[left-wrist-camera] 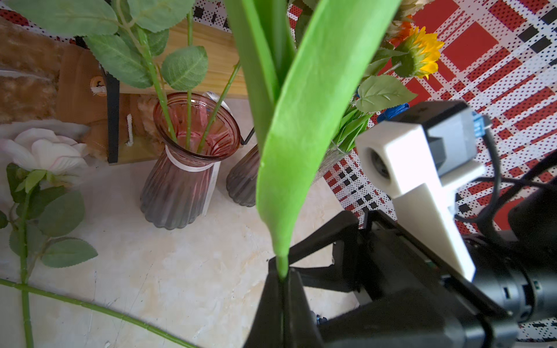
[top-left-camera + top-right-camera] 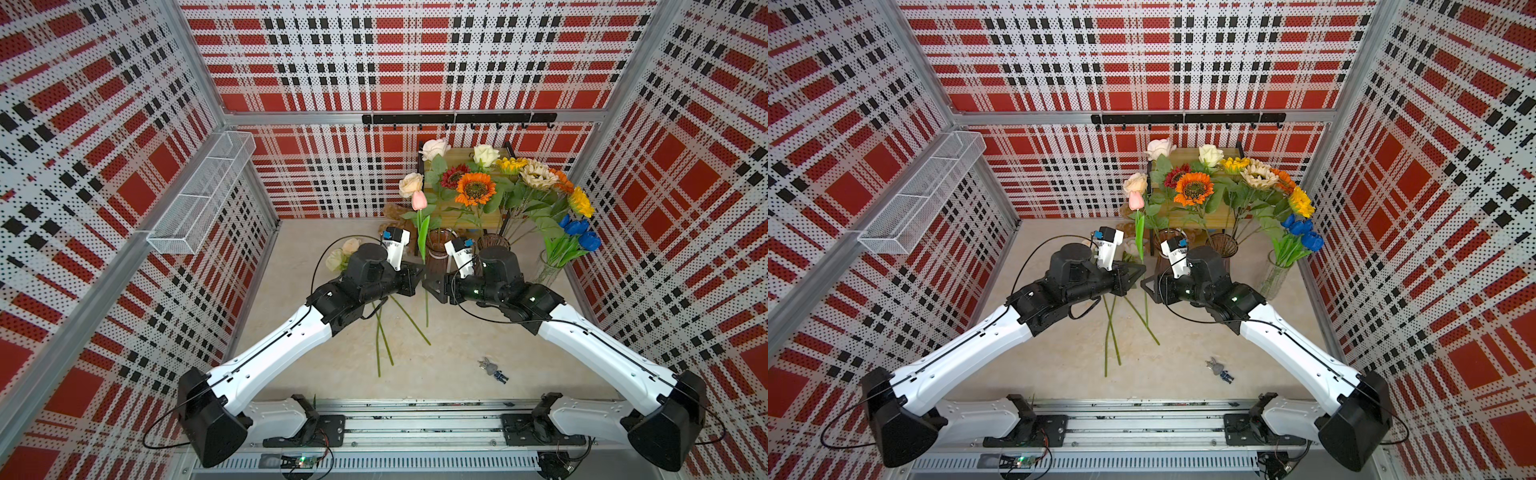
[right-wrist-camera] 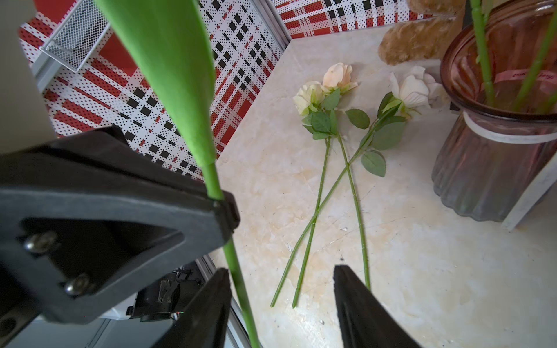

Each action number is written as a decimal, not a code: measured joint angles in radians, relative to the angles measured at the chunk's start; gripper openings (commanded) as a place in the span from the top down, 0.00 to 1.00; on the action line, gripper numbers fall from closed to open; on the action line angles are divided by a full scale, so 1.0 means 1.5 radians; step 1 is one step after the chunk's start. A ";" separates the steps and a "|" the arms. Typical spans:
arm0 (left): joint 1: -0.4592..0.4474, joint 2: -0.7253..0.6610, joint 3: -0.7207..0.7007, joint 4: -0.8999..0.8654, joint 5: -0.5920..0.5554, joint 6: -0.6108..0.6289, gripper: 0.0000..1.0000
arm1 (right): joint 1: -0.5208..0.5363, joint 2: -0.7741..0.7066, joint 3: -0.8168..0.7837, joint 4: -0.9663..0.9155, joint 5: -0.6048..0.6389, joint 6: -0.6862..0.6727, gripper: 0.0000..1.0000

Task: Arrange the flowers in different vases according to their variety
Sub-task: Pick up the flower at the center of the board.

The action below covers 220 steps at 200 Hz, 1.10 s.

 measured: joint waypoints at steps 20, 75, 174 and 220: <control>0.000 0.000 -0.003 0.002 0.000 -0.002 1.00 | 0.004 0.010 0.005 0.010 -0.002 0.000 0.54; 0.001 0.000 -0.018 0.024 -0.002 -0.009 1.00 | 0.013 0.034 0.028 0.027 -0.017 0.010 0.98; 0.112 -0.074 -0.056 -0.029 -0.053 -0.034 0.32 | 0.014 0.030 0.067 0.002 0.056 0.005 1.00; 0.219 -0.076 -0.120 -0.112 -0.087 -0.034 0.34 | 0.003 -0.012 0.107 -0.066 0.126 -0.040 1.00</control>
